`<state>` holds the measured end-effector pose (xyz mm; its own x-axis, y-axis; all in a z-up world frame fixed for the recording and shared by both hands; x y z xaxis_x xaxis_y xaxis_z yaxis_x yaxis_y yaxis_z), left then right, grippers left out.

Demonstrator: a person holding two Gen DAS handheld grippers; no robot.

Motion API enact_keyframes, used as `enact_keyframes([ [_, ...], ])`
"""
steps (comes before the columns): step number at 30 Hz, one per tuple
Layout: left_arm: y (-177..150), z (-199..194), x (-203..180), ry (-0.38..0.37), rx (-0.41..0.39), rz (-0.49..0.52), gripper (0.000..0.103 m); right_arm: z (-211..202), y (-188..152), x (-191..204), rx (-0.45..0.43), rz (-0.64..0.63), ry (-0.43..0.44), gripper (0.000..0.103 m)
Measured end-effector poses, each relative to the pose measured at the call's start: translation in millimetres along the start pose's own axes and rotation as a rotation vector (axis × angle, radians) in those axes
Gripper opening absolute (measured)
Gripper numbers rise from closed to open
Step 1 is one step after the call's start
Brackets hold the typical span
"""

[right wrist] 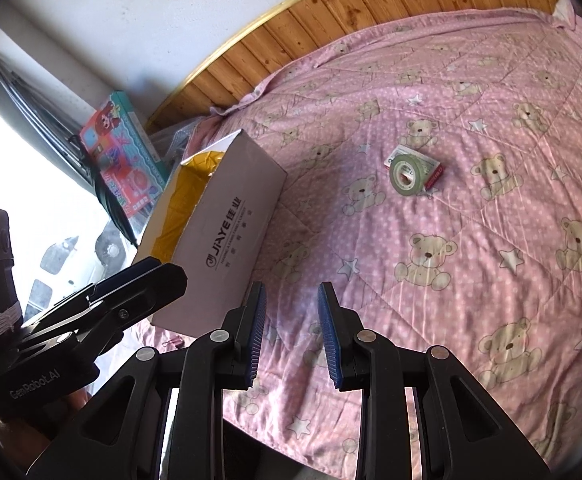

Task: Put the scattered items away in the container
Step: 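Withdraw both open tools toward the green tape roll and staple box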

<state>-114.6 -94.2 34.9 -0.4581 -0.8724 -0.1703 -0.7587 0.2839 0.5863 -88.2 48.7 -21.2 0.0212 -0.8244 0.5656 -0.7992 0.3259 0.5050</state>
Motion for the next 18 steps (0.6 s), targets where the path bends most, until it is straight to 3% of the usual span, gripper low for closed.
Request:
enact_keyframes([
  [18,26.2,76.8,-26.7,-0.047,0.087,-0.005,0.052,27.2,29.5,-72.6,0.031,0.09,-0.054,0.03],
])
Point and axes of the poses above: each gripper's, at about its wrist camera, not at the fingertips, and z roughly the way its jaws point, x to its left, y to its top, the point moved 4 cm from there along z, roughly the way its jaws point, and after that the axes turned 2 degrees about -z, right-handed, at the moved point
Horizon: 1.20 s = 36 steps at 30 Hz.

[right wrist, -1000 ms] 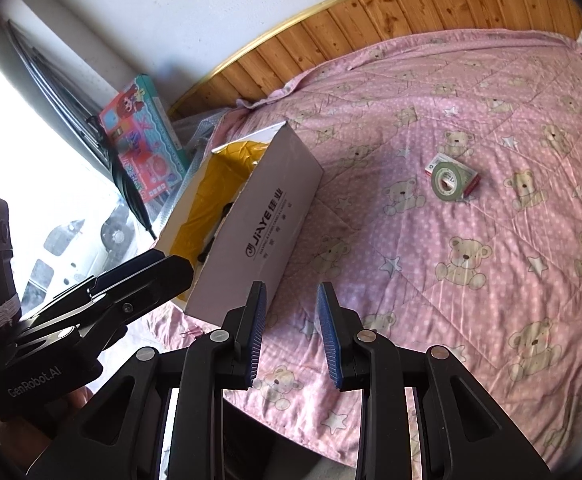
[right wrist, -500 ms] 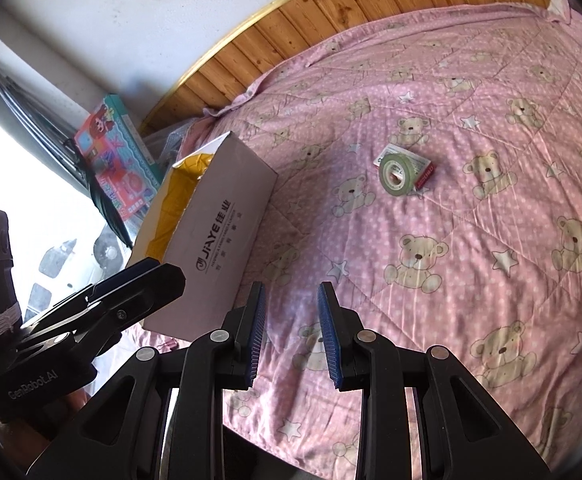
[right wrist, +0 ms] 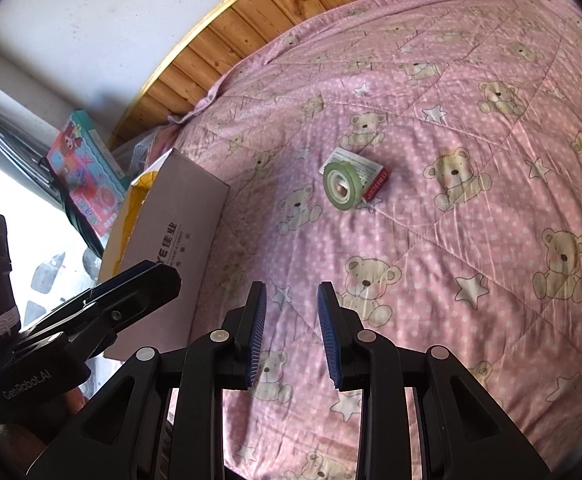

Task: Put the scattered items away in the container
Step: 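Withdraw both open tools toward the green tape roll and staple box, then grasp the green tape roll with the left tool while the right tool grasps the staple box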

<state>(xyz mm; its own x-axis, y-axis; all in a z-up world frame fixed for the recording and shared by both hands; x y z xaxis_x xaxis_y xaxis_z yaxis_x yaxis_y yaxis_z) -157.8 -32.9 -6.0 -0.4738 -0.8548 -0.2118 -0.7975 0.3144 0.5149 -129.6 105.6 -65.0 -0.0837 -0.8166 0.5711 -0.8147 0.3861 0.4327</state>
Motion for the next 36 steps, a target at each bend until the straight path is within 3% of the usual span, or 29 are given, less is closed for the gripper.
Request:
enact_keyframes([
  [15,35.9,81.3,-13.9,-0.047,0.071,-0.019,0.052,35.8,40.1,-54.7,0.013,0.064,-0.051,0.03],
  [26,56.3,156.6,-22.1,-0.071,0.12,-0.05,0.052,50.5,66.9,-89.8,0.007,0.049,-0.14,0.03],
  [32,53.0,181.3,5.2,-0.035,0.135,-0.11,0.052,69.7,81.8,-81.3,0.02,-0.031,-0.152,0.03],
  [36,47.3,181.7,38.2,-0.02,0.126,-0.175,0.052,89.5,87.1,-66.2,0.034,-0.112,-0.162,0.04],
])
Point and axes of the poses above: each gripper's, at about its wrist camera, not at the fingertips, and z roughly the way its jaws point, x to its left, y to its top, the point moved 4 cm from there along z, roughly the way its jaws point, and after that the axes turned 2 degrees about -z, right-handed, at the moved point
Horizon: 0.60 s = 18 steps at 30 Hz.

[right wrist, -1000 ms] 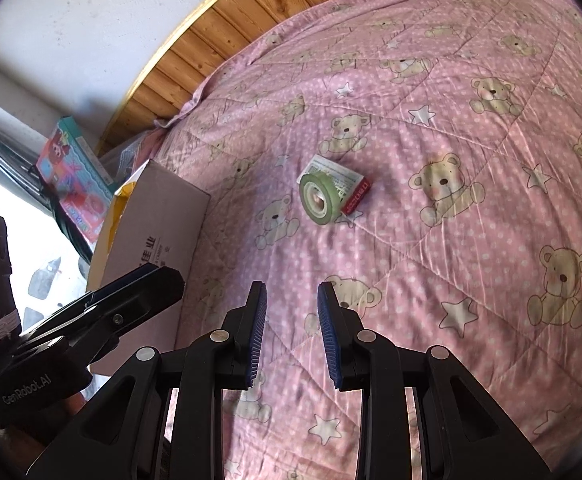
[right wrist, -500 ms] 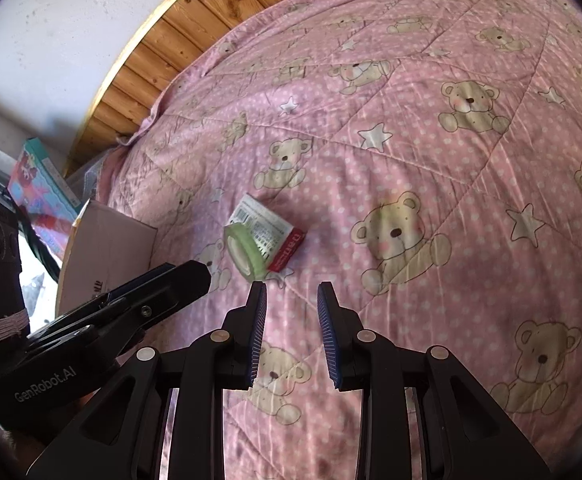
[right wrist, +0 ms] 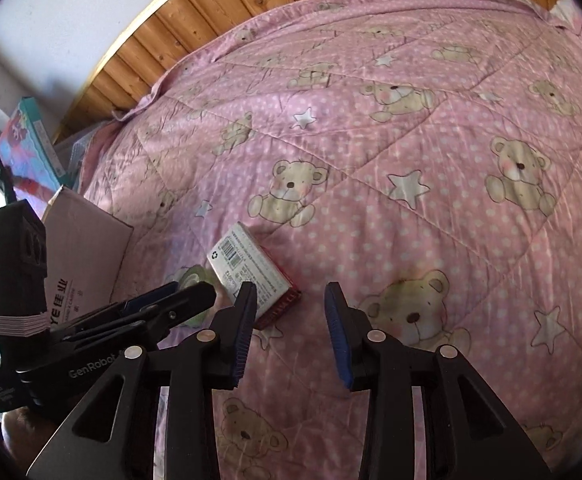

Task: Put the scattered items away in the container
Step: 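Grasp the green tape roll with the left tool while the right tool grasps the staple box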

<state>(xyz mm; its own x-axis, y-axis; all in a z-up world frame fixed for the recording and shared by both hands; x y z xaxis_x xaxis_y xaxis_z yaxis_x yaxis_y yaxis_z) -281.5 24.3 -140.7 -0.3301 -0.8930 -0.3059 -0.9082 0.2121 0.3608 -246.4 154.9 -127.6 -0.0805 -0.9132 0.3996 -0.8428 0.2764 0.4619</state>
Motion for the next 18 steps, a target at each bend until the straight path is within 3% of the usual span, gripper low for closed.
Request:
enact_keyframes([
  [2,2.6,-2.2,7.7,-0.038,-0.008,-0.015,0.052,11.1,2.9,9.8,0.015,-0.053,-0.02,0.043],
  [6,8.4,-3.6,13.7,0.011,-0.033,0.011,0.045,28.4,3.1,27.4,0.046,-0.173,-0.061,0.051],
  [8,7.6,-3.7,19.4,-0.007,-0.032,0.011,0.04,32.1,3.2,31.7,0.046,-0.217,-0.073,0.054],
  [13,9.1,-6.9,26.1,-0.03,-0.02,0.0,0.041,30.7,-1.7,33.3,0.061,-0.293,-0.089,0.055],
  [18,4.1,-6.0,18.0,-0.032,-0.009,0.056,0.043,23.9,-5.0,23.7,0.07,-0.268,-0.146,0.051],
])
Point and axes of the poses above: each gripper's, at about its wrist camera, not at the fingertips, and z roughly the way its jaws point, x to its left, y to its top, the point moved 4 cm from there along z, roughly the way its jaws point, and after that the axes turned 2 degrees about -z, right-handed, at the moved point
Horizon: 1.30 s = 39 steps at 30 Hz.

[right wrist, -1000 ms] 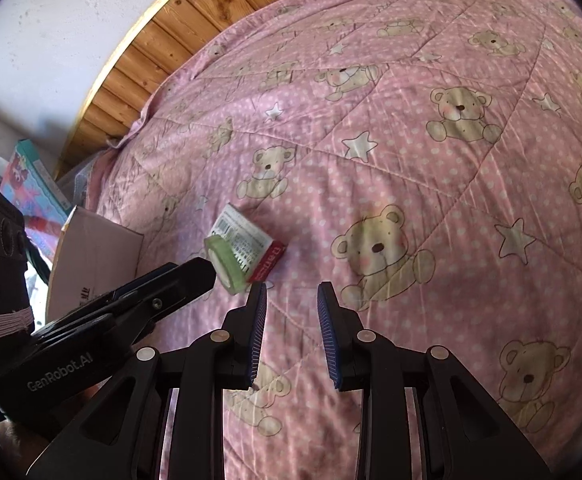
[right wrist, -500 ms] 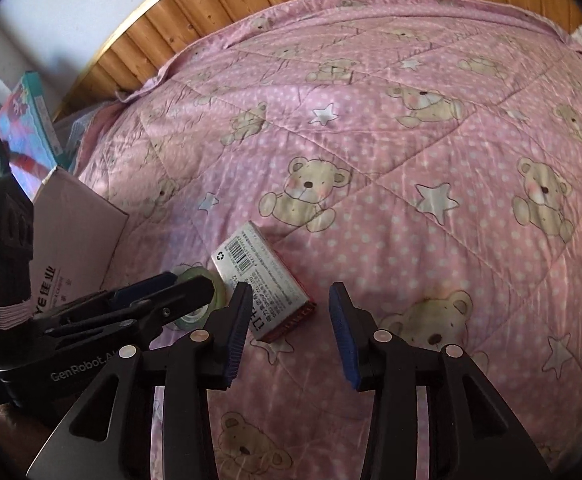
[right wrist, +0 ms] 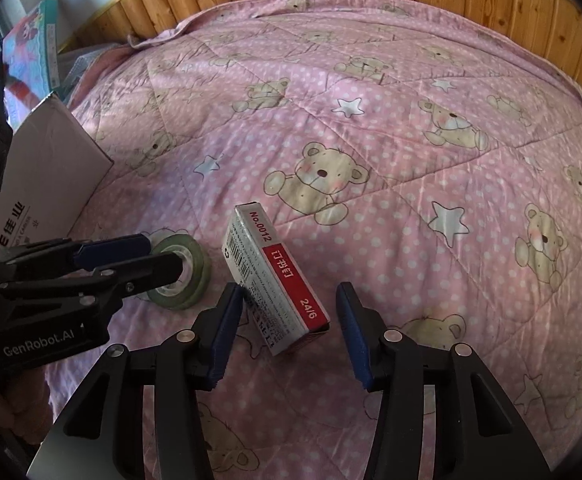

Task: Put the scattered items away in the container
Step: 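Grasp the green tape roll with the left tool while the right tool grasps the staple box, then lift and carry the tape roll and staple box over the box with both tools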

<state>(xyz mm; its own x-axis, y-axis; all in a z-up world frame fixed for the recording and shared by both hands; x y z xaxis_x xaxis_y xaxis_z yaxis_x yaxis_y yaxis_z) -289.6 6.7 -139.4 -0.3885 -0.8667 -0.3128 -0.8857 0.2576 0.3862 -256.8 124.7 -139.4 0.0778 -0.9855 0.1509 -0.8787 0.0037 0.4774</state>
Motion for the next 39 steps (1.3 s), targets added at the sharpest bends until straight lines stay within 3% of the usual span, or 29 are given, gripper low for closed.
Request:
enact_keyframes([
  [4,-1.6,3.6,-7.7,0.054,-0.019,0.072,0.043,5.1,2.4,7.8,-0.017,-0.053,-0.016,0.055],
  [7,0.0,5.5,-10.2,0.087,-0.018,0.123,0.036,8.1,4.4,7.2,-0.034,-0.047,-0.029,0.052],
  [10,-3.0,4.7,-10.0,0.13,-0.035,0.173,0.023,4.1,4.1,0.7,-0.035,0.002,0.0,0.045],
  [12,-4.2,0.9,-6.4,0.115,-0.036,0.156,0.016,1.2,1.9,-3.1,-0.038,0.021,0.002,0.041],
  [23,-10.7,-25.6,12.6,0.094,-0.049,0.071,0.015,-17.0,-12.8,-6.4,-0.06,0.142,0.098,0.04],
  [39,-27.9,-89.1,-4.3,0.086,-0.117,0.094,0.015,-68.9,-34.8,32.8,-0.104,0.13,0.118,0.04],
])
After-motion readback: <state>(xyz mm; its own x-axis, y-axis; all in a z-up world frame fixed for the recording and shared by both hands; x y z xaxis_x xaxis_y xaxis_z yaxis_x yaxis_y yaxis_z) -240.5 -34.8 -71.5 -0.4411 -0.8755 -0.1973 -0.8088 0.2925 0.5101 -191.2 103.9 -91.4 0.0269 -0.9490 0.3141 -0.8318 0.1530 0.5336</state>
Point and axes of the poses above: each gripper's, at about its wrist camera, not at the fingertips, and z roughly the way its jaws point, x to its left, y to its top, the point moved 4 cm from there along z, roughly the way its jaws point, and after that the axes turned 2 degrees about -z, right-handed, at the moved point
